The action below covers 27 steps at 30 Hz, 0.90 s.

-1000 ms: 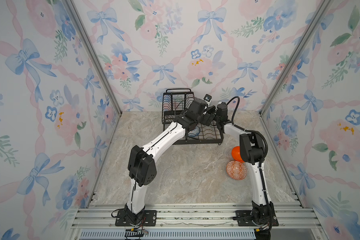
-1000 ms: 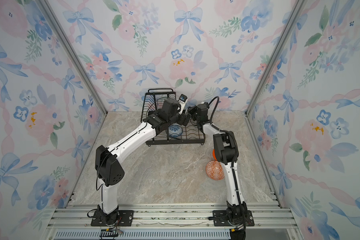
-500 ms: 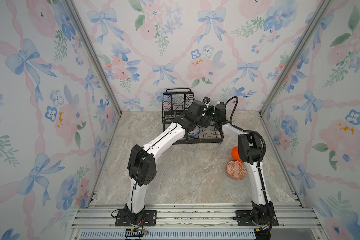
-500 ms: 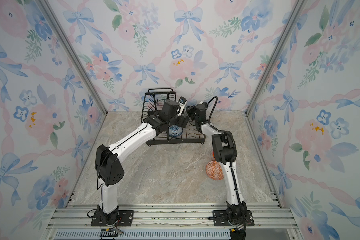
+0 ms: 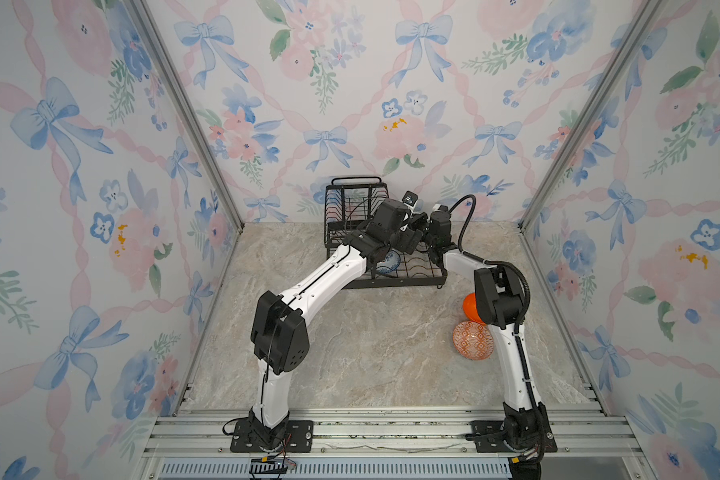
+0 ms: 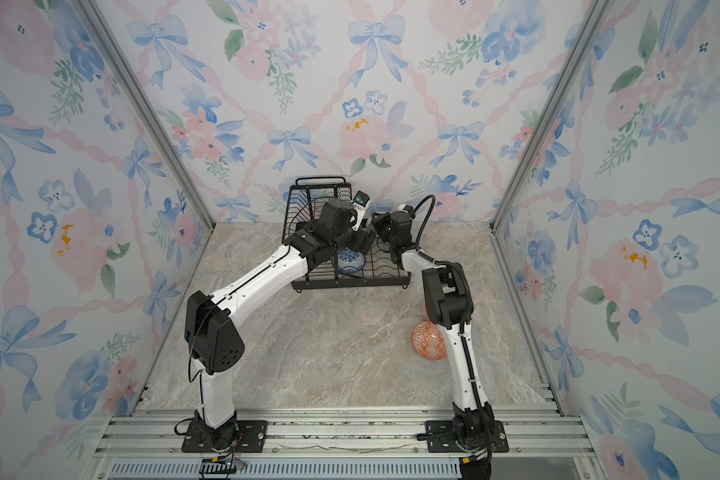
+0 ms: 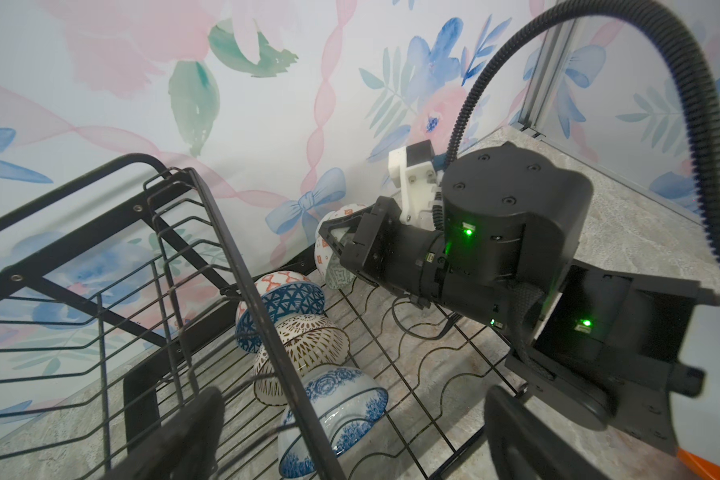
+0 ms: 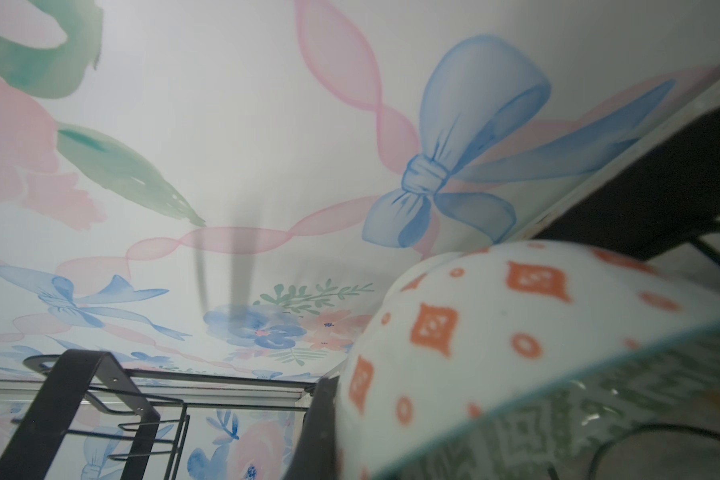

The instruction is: Load the bowls into the dish rack

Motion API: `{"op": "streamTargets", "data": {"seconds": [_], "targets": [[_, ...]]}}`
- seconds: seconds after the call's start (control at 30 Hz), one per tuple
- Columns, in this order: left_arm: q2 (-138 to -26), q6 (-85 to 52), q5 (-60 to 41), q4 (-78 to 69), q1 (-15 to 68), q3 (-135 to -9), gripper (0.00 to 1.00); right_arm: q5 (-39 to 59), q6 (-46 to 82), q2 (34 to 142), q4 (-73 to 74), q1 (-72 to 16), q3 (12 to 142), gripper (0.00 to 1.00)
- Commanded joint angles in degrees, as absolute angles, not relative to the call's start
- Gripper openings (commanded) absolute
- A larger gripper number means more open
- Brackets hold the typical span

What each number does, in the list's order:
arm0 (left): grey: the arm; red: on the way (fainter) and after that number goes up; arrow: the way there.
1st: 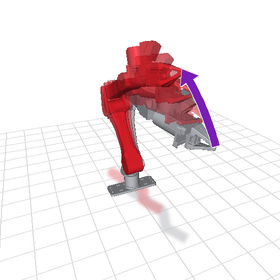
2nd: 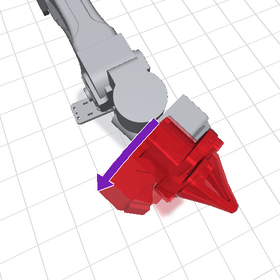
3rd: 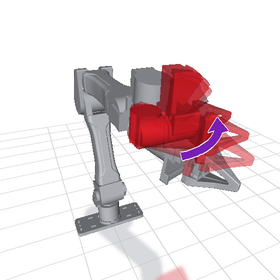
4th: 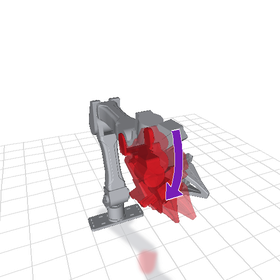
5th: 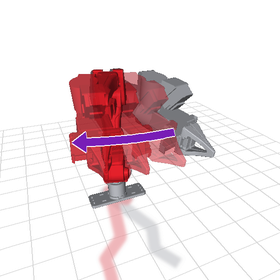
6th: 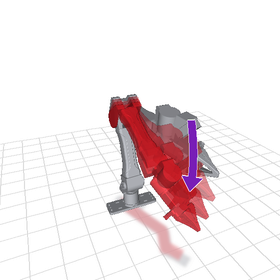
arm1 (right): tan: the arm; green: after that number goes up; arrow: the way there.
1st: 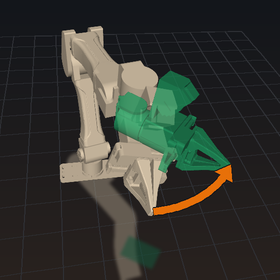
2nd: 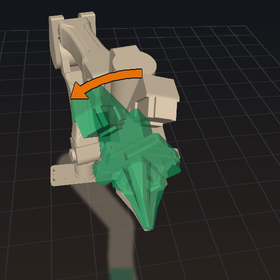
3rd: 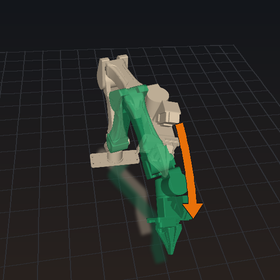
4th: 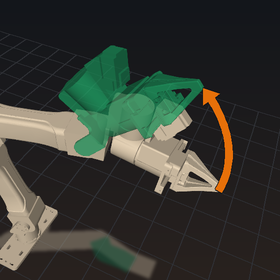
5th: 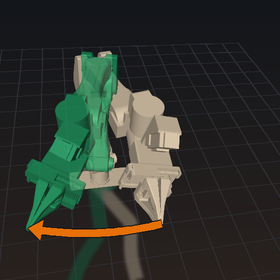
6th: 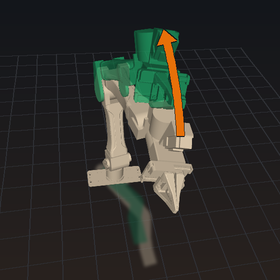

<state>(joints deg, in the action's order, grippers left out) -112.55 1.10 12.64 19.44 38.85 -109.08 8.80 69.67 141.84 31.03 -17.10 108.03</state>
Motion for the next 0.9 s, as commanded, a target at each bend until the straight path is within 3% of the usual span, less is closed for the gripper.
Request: {"op": "streamTargets", "data": {"seconds": [0.0,0.87], "targets": [[-111.01,0.70,12.32,19.34,38.67,-108.56,0.98,8.62,70.50,142.77,35.53,-17.67,106.74,0.01],[-112.73,-0.25,11.59,19.34,38.67,-109.69,0.98,9.01,72.37,140.14,34.33,-16.52,102.96,0.07]]}}
